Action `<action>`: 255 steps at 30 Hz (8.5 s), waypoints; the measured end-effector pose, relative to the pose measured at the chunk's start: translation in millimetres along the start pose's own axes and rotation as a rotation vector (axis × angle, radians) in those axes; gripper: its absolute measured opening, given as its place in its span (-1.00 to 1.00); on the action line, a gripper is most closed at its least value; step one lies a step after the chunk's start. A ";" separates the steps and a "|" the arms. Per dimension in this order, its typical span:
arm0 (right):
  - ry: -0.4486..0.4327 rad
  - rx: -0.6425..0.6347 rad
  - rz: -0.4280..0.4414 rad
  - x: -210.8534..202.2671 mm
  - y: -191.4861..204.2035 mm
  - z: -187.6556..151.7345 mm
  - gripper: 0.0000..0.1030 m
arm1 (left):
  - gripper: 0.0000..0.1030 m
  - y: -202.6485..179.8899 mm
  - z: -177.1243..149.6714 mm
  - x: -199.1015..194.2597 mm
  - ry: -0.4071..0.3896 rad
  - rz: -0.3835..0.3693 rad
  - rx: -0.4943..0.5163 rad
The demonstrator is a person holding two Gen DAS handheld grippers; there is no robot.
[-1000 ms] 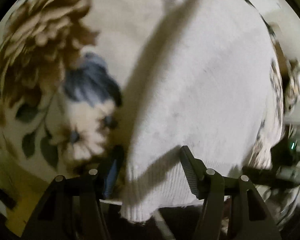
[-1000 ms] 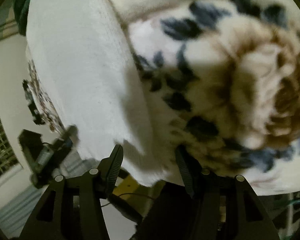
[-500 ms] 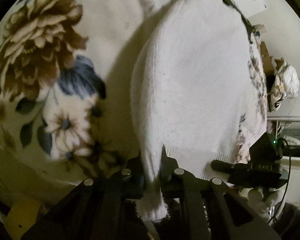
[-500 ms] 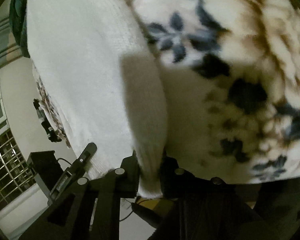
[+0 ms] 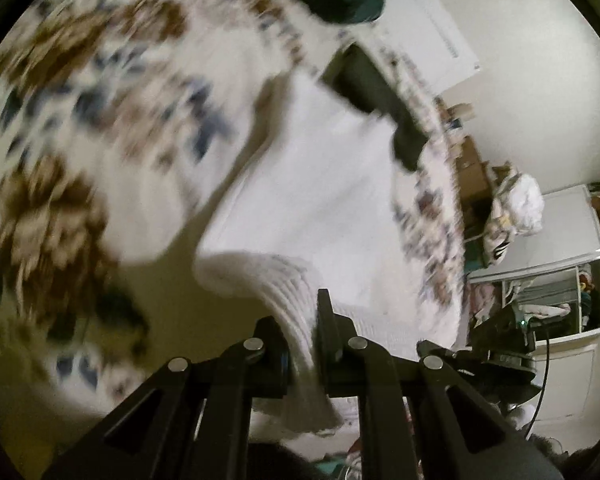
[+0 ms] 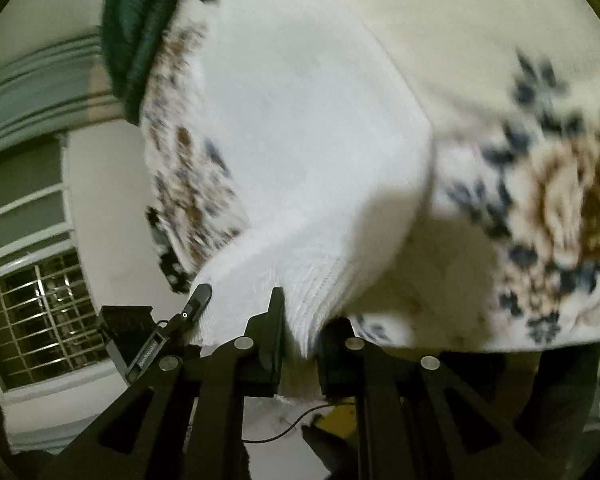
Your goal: Fold small clothes
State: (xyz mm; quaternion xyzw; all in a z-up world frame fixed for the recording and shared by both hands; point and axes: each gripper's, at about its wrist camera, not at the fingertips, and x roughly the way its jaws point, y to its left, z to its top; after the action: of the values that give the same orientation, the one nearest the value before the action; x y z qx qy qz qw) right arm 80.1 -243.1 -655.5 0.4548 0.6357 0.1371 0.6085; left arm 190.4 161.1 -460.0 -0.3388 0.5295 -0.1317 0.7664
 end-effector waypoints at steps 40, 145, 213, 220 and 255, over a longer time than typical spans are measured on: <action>-0.207 -0.075 -0.173 7.5 90.7 344.8 -0.02 | -0.31 -34.9 261.5 210.9 0.061 0.262 0.173; -0.099 -0.097 -0.456 61.4 72.4 227.3 -0.86 | -0.77 -3.9 147.1 144.7 0.168 0.320 0.142; -0.029 -0.090 -0.244 68.4 30.1 187.3 -0.16 | -0.74 18.7 133.2 151.6 0.140 0.150 0.052; -0.138 -0.067 -0.384 48.4 38.5 188.4 -0.88 | -0.86 48.7 138.6 145.3 0.135 0.214 0.023; 0.123 -0.024 0.045 133.5 15.1 310.0 0.73 | -0.32 43.9 216.4 211.2 0.172 -0.120 -0.037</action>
State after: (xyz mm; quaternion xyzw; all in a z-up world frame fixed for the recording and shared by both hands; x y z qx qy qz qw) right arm 385.4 -252.9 -799.9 0.4522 0.6598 0.1859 0.5706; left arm 464.0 157.2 -596.2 -0.3715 0.5743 -0.1961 0.7026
